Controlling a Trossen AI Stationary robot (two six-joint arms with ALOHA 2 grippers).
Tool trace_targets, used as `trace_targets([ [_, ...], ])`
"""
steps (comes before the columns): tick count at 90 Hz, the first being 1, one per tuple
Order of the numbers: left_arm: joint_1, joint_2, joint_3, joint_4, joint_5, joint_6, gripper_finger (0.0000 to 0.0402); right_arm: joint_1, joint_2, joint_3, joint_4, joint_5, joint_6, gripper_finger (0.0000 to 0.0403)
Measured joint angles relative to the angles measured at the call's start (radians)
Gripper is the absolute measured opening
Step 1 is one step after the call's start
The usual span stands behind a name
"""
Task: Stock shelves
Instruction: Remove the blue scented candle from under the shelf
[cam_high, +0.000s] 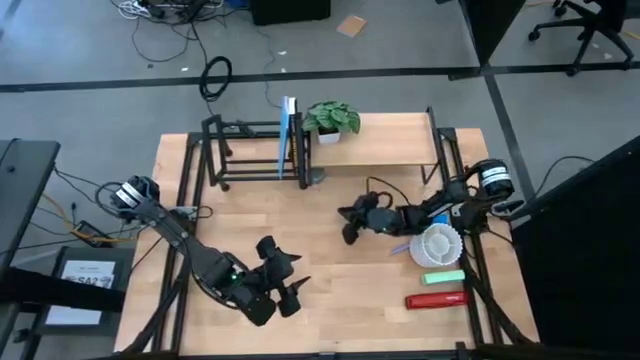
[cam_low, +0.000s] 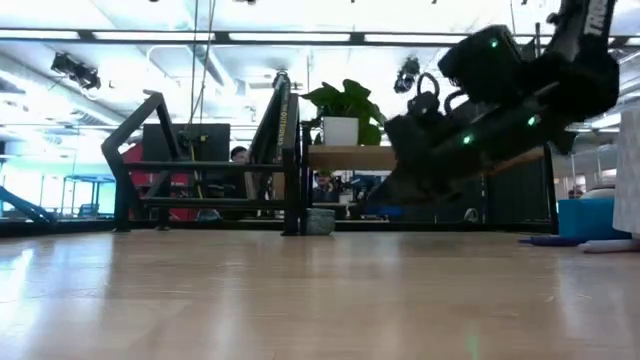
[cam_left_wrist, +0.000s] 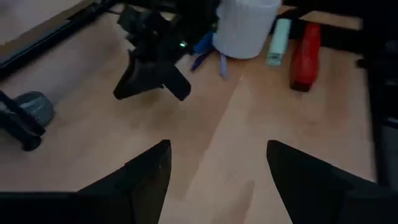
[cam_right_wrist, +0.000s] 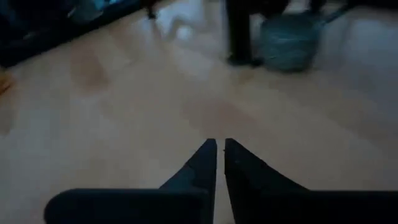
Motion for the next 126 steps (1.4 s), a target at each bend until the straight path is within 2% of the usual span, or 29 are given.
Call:
trace_targets([
  [11,0.050,0.047,-0.029,-0.059,0.000,-0.070,0.0236,-0.033,0.109,0.027,0.085,0.003,-0.009,0.0065],
  [25,0.143,0.107,-0.142,-0.112,-0.015,-0.309,0.0210,-0.098,0.189,0.065,0.114,0.020,0.030,0.0115],
  [40,0.259,0.141,-0.307,-0.080,-0.076,-0.528,0.0160,-0.136,0.214,0.082,0.123,0.021,0.015,0.0130],
  [48,0.326,0.143,-0.417,0.043,-0.079,-0.576,0.0126,-0.138,0.218,0.087,0.112,0.023,-0.028,0.0128],
  [55,0.378,0.142,-0.510,0.225,-0.087,-0.563,0.0094,-0.141,0.219,0.093,0.107,0.041,-0.035,0.0124],
  [68,0.453,0.158,-0.624,0.528,-0.135,-0.416,0.0040,-0.172,0.222,0.106,0.098,0.043,-0.125,0.0121],
  [80,0.516,0.202,-0.660,0.690,-0.150,-0.286,0.0006,-0.230,0.222,0.106,0.109,-0.047,-0.222,0.0140],
  [95,0.568,0.299,-0.656,0.840,-0.191,-0.173,0.0004,-0.334,0.253,0.109,0.193,-0.274,-0.326,0.0199],
  [103,0.578,0.346,-0.654,0.891,-0.220,-0.129,0.0004,-0.372,0.291,0.117,0.251,-0.356,-0.365,0.0231],
  [114,0.577,0.380,-0.653,0.923,-0.277,-0.086,0.0001,-0.384,0.343,0.118,0.328,-0.379,-0.426,0.0260],
  [126,0.593,0.384,-0.652,0.928,-0.330,-0.042,0.0000,-0.380,0.378,0.126,0.380,-0.356,-0.425,0.0267],
])
